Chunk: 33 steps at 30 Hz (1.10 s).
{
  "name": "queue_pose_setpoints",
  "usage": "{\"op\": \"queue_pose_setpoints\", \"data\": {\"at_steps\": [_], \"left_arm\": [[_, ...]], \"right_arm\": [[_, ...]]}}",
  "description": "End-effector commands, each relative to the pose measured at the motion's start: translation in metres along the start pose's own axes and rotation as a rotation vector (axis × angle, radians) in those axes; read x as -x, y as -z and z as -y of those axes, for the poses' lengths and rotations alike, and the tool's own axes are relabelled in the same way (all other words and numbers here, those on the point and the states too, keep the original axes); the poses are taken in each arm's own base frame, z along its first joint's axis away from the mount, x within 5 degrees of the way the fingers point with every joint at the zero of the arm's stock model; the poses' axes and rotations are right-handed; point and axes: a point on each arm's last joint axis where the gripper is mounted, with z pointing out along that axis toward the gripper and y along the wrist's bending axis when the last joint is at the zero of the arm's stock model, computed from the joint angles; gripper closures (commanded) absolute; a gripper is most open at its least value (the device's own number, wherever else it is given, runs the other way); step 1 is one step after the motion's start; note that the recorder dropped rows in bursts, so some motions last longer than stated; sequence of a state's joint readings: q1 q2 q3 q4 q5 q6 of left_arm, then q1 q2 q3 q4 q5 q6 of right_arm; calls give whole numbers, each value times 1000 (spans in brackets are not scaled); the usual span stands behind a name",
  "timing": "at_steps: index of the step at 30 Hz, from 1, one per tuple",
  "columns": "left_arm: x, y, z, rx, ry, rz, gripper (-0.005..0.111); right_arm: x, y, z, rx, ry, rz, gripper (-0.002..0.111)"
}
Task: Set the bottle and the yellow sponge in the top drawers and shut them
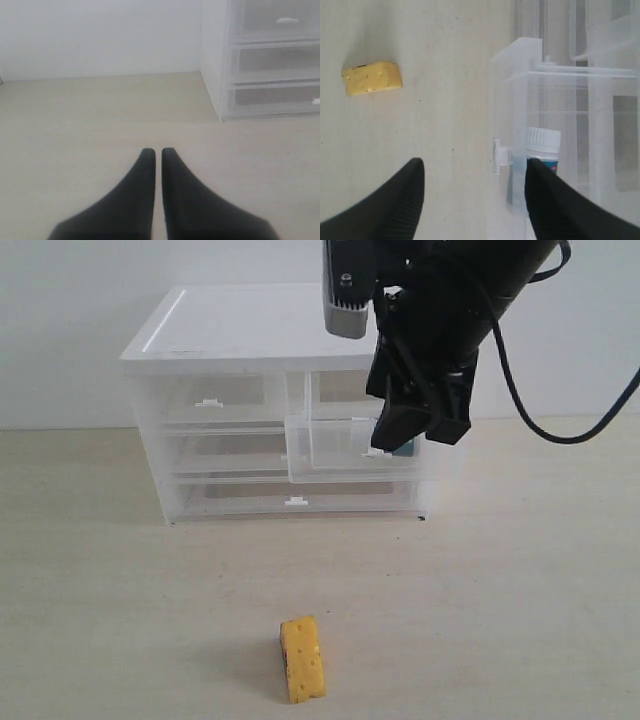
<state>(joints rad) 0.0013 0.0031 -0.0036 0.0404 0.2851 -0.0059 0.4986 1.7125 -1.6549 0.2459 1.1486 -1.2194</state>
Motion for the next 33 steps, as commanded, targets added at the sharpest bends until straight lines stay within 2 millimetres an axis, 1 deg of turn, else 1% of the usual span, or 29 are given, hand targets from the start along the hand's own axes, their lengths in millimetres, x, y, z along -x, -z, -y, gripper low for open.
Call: {"op": "queue_pose_setpoints", "data": {"at_steps": [1,11,15,16,18,19,22,28,33], "left_arm": [[-1,0,0,2,9,0,102],[-1,0,0,2,9,0,102],[-1,0,0,2,9,0,102],[-1,0,0,2,9,0,102],[-1,0,0,2,9,0,102],[-1,0,0,2,9,0,102],[-1,0,0,2,9,0,102],[-1,0,0,2,9,0,102],[-1,0,0,2,9,0,102]], "right_arm": [[-1,-13,5,-4,-2,2,54],[-8,-41,17,-33,13,-46,54],[-9,-48,19,-36,24,-50,55],[-10,-50,19,-34,23,-52,58],[-10,-53,20,-42,23,-50,73],[-10,-53,21,-53,23,-46,86],[-9,-52,24,-79,26,-40,107],[-11,-51,27,-110,56,-61,108],[-9,-50,34,-194,73,-53,108]]}}
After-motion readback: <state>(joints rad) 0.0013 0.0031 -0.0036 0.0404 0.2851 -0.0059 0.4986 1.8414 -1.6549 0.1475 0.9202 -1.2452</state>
